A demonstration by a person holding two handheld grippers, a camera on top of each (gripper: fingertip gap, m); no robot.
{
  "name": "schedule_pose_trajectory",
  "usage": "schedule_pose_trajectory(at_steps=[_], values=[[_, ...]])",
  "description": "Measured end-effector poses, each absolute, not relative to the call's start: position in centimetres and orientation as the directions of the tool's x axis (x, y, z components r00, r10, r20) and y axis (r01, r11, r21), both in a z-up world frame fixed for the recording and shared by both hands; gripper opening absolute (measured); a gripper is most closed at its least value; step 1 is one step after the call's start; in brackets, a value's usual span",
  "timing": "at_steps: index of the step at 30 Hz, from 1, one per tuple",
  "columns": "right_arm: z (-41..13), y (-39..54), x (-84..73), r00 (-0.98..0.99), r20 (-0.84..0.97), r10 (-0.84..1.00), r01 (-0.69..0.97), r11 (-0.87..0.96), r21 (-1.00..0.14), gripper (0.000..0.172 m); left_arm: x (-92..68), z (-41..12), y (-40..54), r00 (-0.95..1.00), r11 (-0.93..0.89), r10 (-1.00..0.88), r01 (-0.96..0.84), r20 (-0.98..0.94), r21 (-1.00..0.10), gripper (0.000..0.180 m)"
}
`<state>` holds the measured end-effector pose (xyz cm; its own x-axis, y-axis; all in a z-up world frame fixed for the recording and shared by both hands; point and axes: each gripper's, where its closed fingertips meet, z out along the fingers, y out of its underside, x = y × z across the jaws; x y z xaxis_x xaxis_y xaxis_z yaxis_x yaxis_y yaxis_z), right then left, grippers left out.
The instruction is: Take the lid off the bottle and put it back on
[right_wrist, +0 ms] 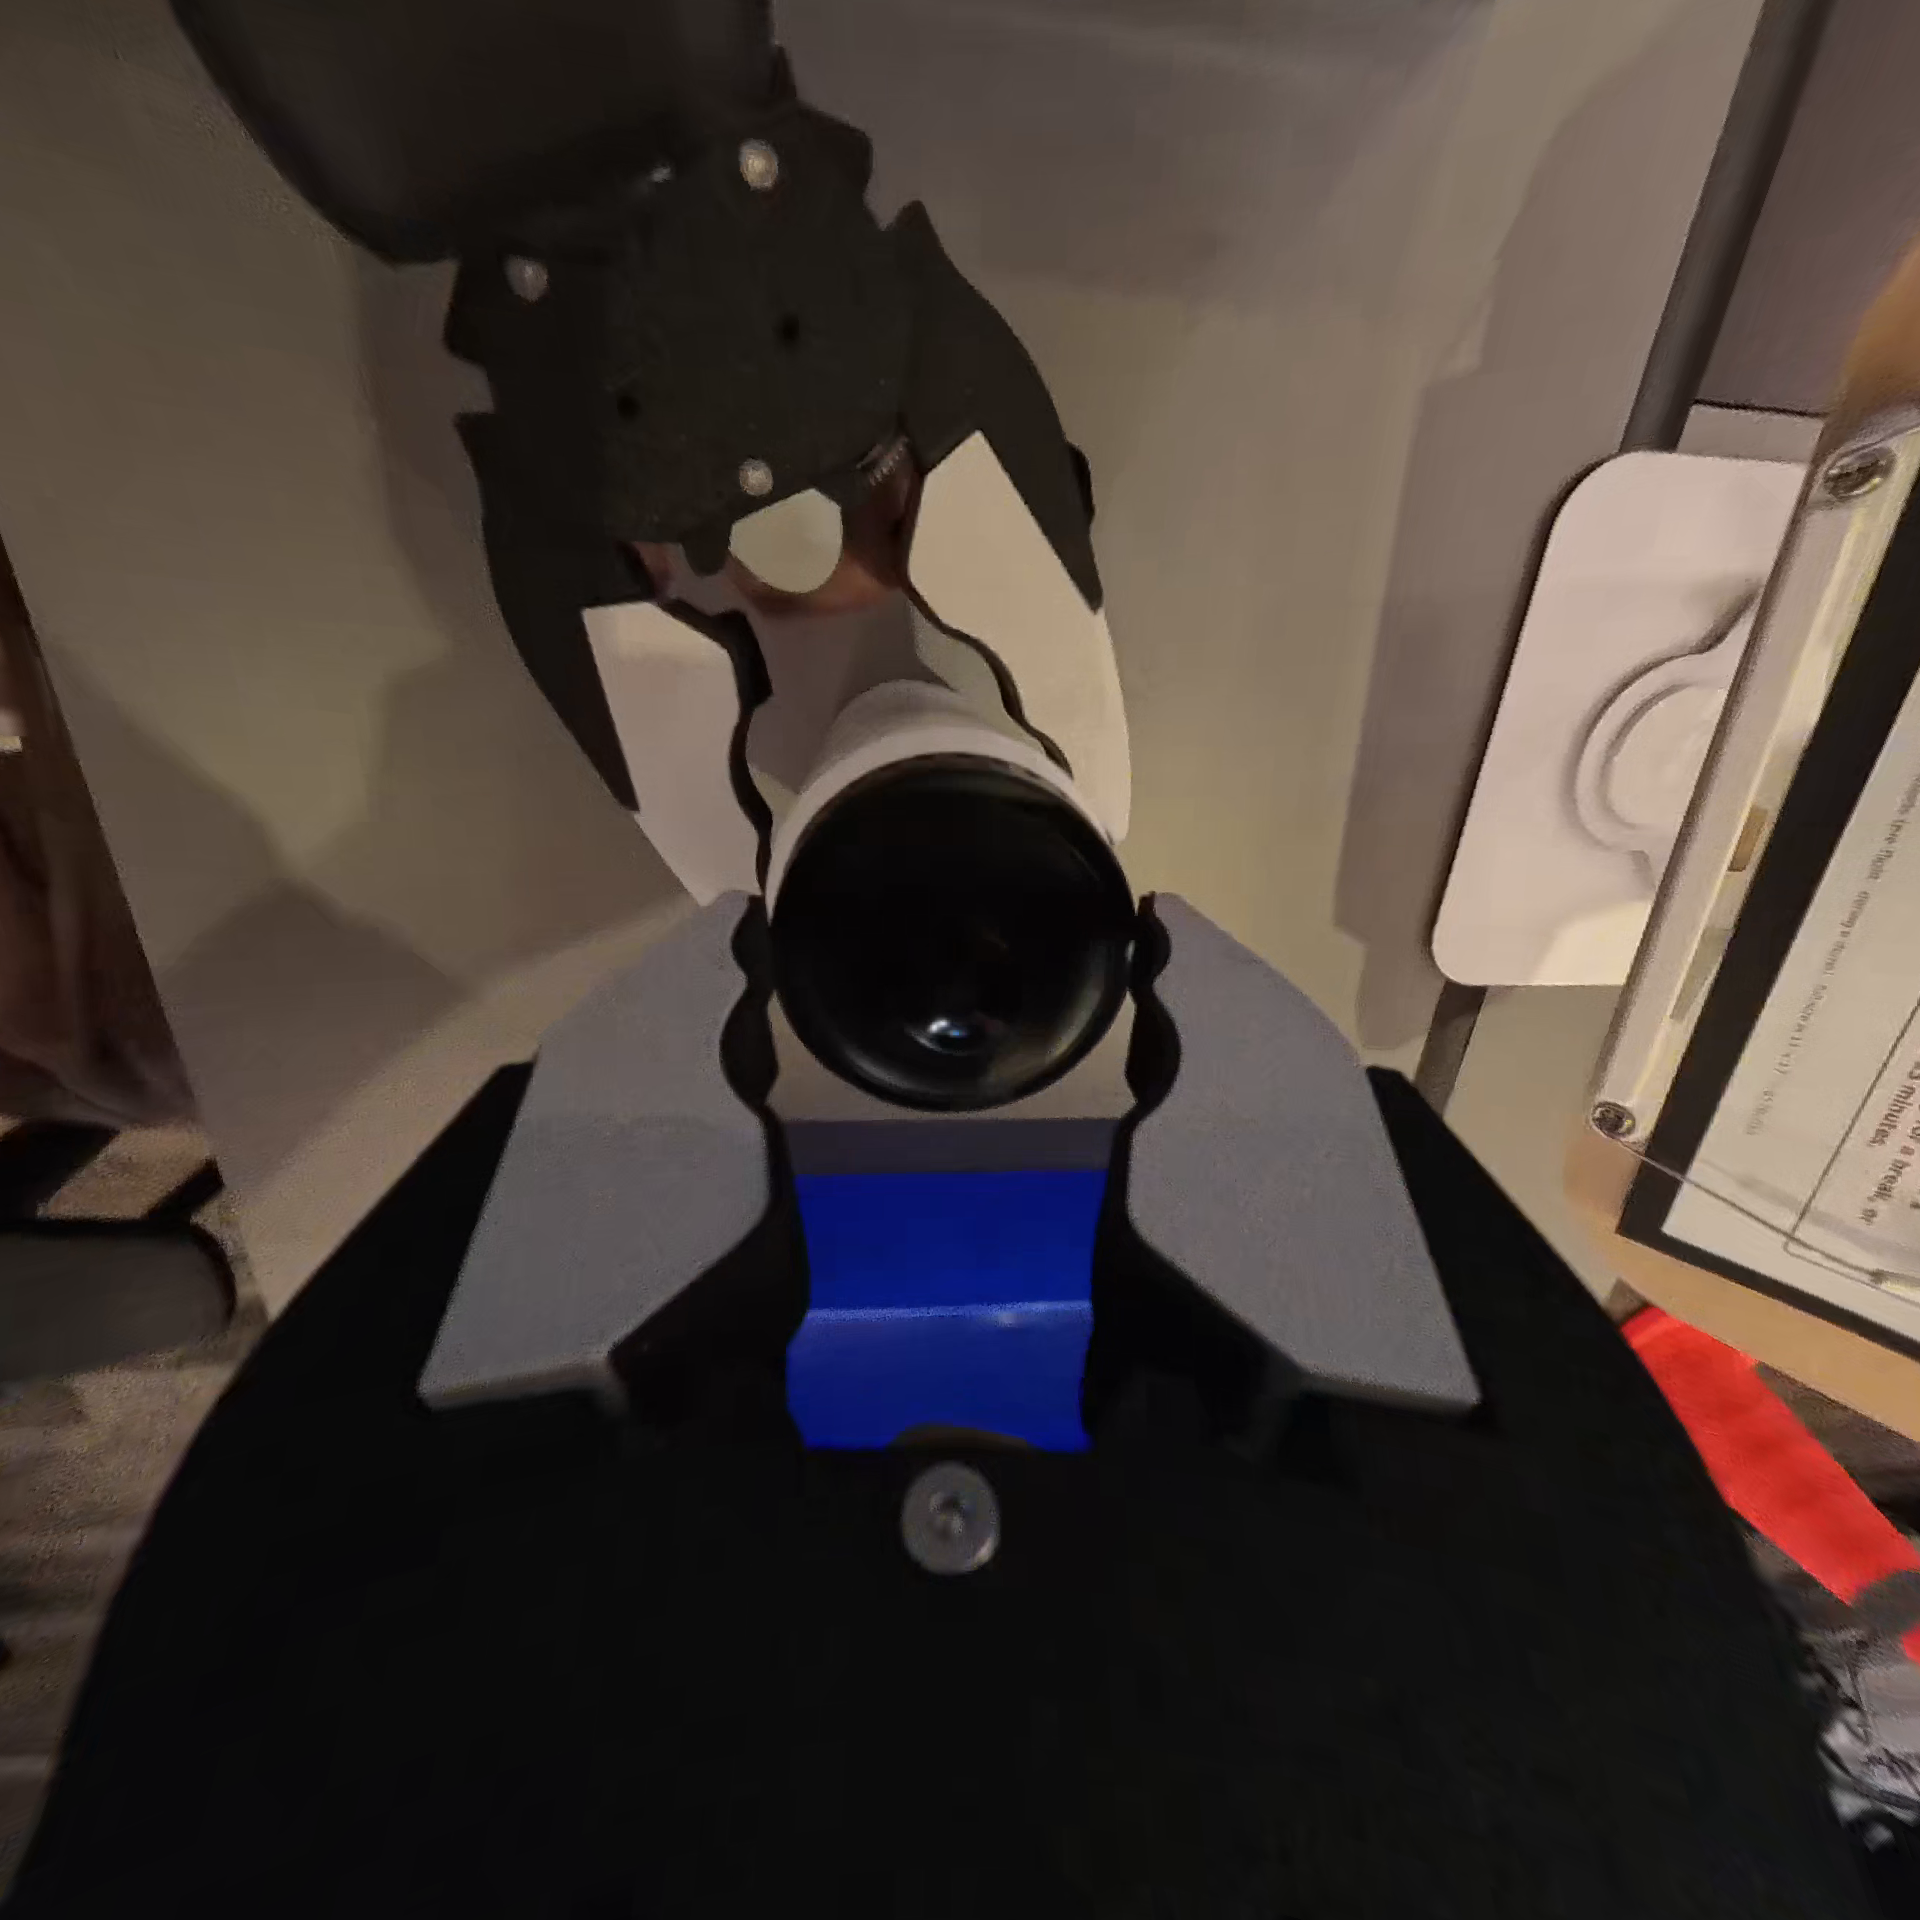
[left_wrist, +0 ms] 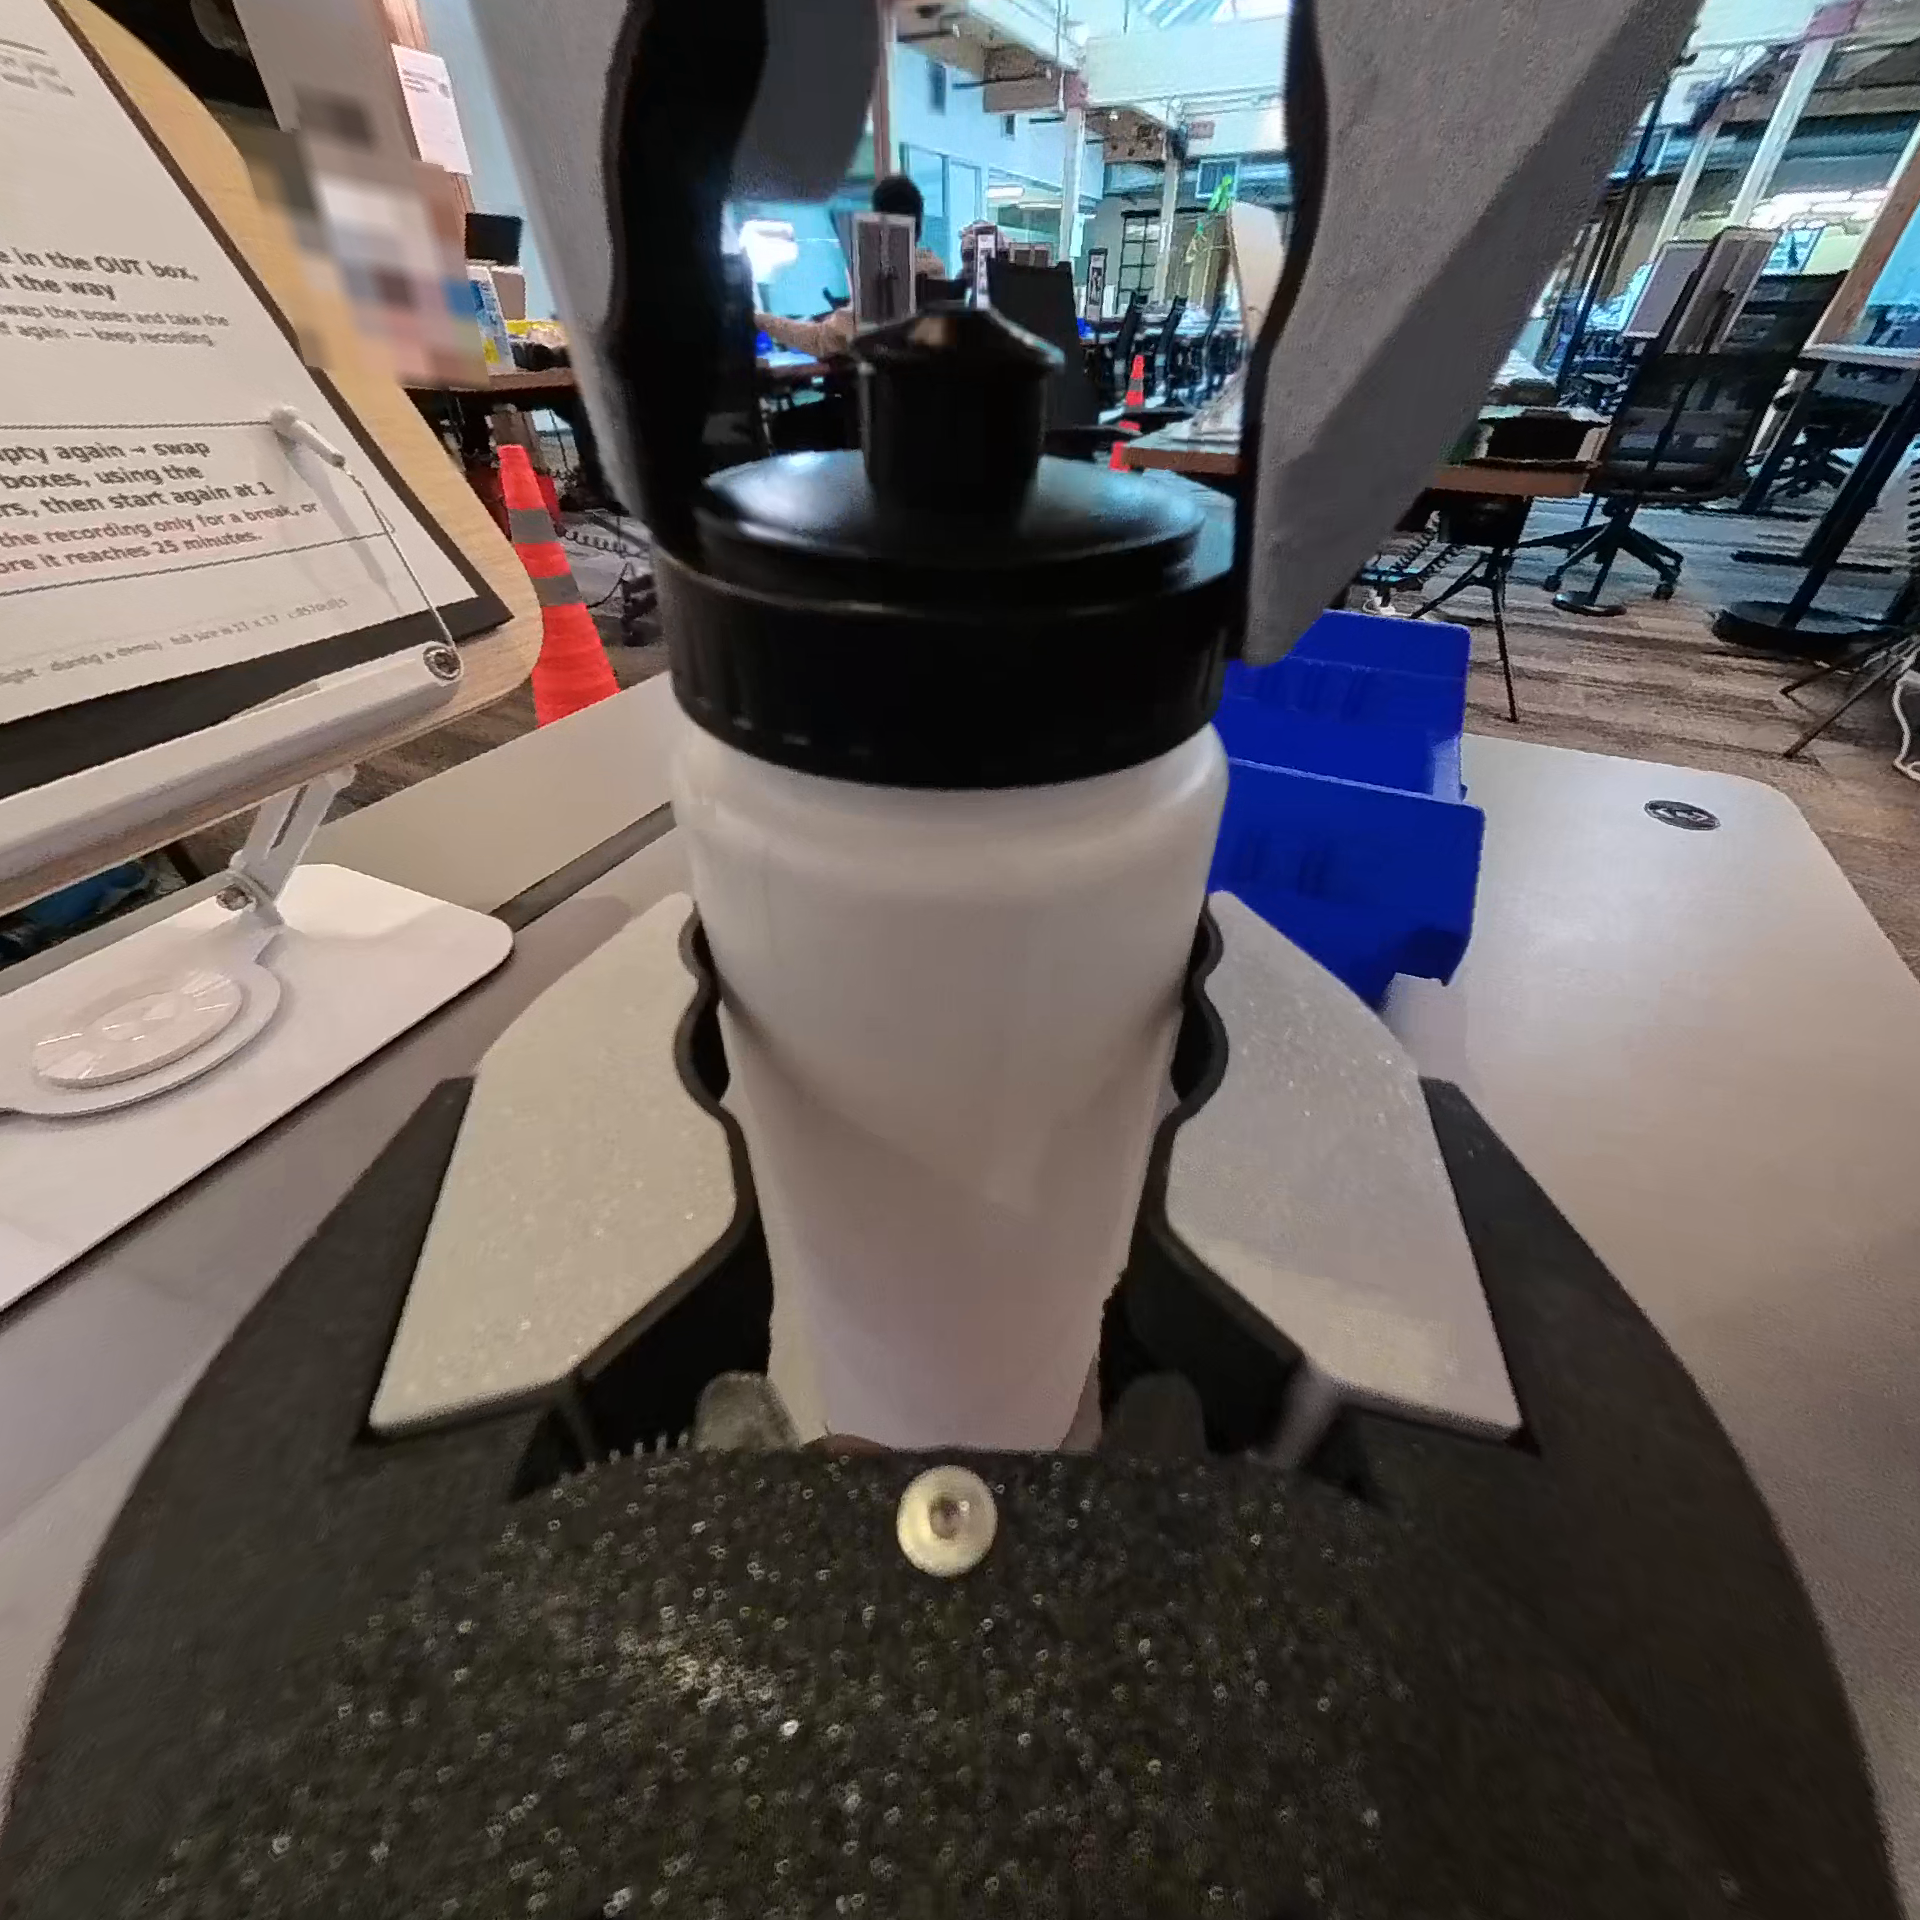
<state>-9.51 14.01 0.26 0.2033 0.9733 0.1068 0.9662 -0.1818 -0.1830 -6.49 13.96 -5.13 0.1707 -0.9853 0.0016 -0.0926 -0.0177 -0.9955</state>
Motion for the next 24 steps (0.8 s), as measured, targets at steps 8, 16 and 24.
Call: schedule_pose_trajectory(at_steps=[8, 16, 24], values=[[1.4, 14.2, -9.8, 0.558, 0.224, 0.799, 0.821, -0.493, -0.288, 0.098, -6.5, -5.4, 14.0, 0.171, -0.022, -0.985, -0.102, 0.004, -0.995, 0.084], [0.2, 14.1, -7.6, 0.847, 0.194, 0.494, 0.531, -0.779, -0.335, 0.086, -6.6, -5.6, 14.0, 0.177, -0.018, -0.984, -0.119, -0.004, -0.993, 0.084], [-0.2, 13.3, -8.1, 0.551, 0.161, 0.819, 0.835, -0.539, -0.114, 0.068, -6.6, -5.6, 13.7, 0.161, 0.001, -0.987, -0.130, -0.022, -0.992, 0.084]])
